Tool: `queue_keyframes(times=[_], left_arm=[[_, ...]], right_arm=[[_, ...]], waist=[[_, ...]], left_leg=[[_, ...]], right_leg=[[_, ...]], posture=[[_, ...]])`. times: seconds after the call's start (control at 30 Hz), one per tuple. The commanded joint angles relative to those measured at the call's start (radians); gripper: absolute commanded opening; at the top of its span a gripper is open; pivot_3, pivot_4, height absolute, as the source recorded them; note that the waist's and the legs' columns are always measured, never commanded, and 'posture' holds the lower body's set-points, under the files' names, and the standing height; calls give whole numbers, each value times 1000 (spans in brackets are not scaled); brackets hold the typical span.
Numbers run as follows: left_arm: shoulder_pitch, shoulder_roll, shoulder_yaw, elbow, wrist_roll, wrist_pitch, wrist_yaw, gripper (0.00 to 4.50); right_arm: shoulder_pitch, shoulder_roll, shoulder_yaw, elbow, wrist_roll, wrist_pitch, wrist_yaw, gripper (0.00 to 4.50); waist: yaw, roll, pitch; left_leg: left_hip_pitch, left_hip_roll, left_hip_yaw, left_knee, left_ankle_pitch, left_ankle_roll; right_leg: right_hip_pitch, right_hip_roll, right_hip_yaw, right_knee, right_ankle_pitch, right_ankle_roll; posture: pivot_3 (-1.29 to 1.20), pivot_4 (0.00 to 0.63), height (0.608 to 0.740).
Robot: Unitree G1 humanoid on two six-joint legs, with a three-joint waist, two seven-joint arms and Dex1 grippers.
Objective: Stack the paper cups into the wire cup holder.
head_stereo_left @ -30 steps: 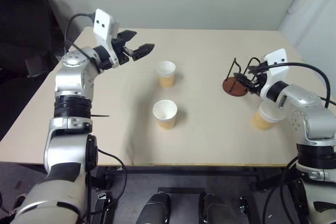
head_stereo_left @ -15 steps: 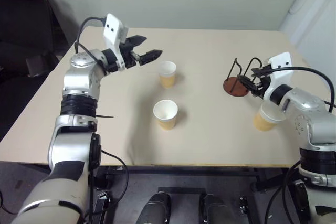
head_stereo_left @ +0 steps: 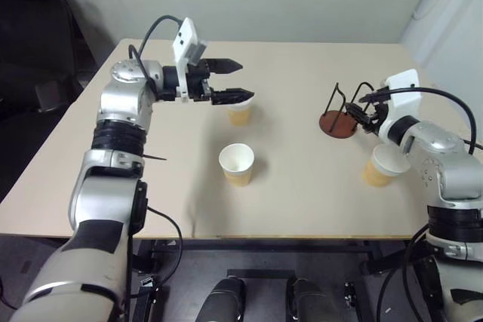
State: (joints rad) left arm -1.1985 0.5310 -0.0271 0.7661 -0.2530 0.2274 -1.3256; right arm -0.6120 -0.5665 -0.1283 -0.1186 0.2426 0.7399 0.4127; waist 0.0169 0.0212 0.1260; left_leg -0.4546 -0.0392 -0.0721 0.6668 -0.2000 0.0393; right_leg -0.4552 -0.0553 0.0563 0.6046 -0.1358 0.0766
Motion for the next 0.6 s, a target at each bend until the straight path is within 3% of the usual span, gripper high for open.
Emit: queue_keyframes(times=[0.03, 0.37, 0.6], left_arm=[[-34, 12, 28, -10, -4, -27, 9, 4466], [0, 20, 44, -79, -17, -3, 28, 4466], [14, 37, 51, -104, -19, 12, 39, 4466]], right_arm=[[-43, 19, 24, 8, -14, -19, -10, 2749], [-124, 53, 145, 171, -123, -133, -11, 2749], [-128, 53, 153, 213, -171, -186, -3, 2749]], waist=[[-1, 0, 0], [0, 0, 0], [-1, 0, 0]], left_leg=[[0, 0, 0, 0, 0, 1], [-1, 0, 0, 0, -2, 2], [-1, 0, -1, -1, -4, 1]], right_leg=[[0, 0, 0, 0, 1, 1], [0, 0, 0, -2, 1, 1], [-1, 0, -1, -2, 1, 2]], posture=[[0, 150, 740], [0, 150, 740], [0, 150, 740]])
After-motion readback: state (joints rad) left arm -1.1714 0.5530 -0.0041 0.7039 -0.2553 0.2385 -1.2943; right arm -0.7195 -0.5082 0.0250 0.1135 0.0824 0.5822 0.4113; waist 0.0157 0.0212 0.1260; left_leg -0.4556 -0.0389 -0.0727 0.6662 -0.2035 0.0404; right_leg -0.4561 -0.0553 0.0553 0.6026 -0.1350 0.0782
